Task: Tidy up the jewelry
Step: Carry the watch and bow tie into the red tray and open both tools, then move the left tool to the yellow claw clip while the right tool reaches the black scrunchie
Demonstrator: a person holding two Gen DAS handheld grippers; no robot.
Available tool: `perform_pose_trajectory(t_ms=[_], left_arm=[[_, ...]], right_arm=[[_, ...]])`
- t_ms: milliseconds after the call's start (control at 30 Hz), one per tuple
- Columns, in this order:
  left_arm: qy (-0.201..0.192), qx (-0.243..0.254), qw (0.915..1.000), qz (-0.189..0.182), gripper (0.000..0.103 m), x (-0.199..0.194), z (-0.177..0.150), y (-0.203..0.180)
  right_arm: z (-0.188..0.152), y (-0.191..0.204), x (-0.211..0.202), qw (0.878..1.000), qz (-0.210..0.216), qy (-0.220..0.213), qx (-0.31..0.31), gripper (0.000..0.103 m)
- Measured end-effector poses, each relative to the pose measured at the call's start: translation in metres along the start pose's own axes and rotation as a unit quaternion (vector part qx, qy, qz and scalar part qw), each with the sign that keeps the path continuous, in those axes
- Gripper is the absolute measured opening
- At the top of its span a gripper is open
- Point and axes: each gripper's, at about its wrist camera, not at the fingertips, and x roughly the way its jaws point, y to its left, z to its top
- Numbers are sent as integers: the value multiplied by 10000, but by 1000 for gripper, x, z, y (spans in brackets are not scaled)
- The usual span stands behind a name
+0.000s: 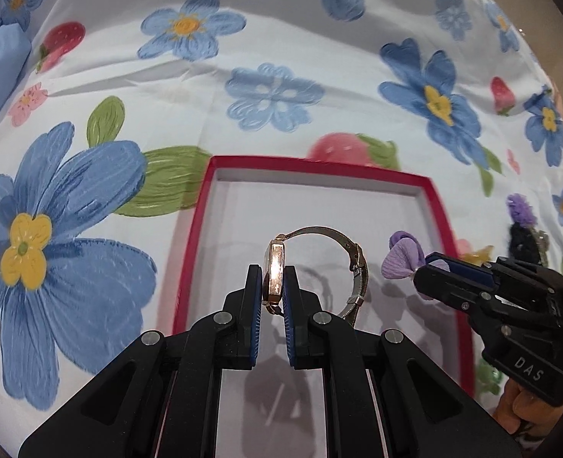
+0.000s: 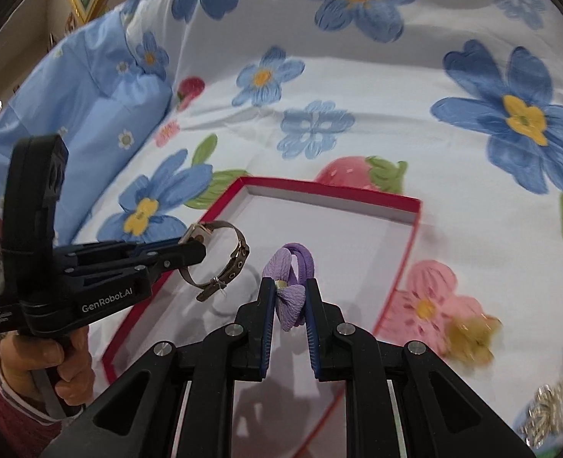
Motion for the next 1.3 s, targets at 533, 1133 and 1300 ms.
perform_pose_trajectory(t_ms=[533, 1133, 1300], left_arm=[[317, -34, 9993, 182, 17, 26, -2, 5], [-160, -572, 9982, -128, 54, -36, -30, -4], [-272, -532, 9976, -336, 56, -55, -39, -28]], right_arm=[[4, 6, 38, 9974, -339, 467, -431, 18], [-11, -13, -48, 9984, -99, -447, 332, 43], [-26, -28, -78, 9962, -200, -614, 577, 44]])
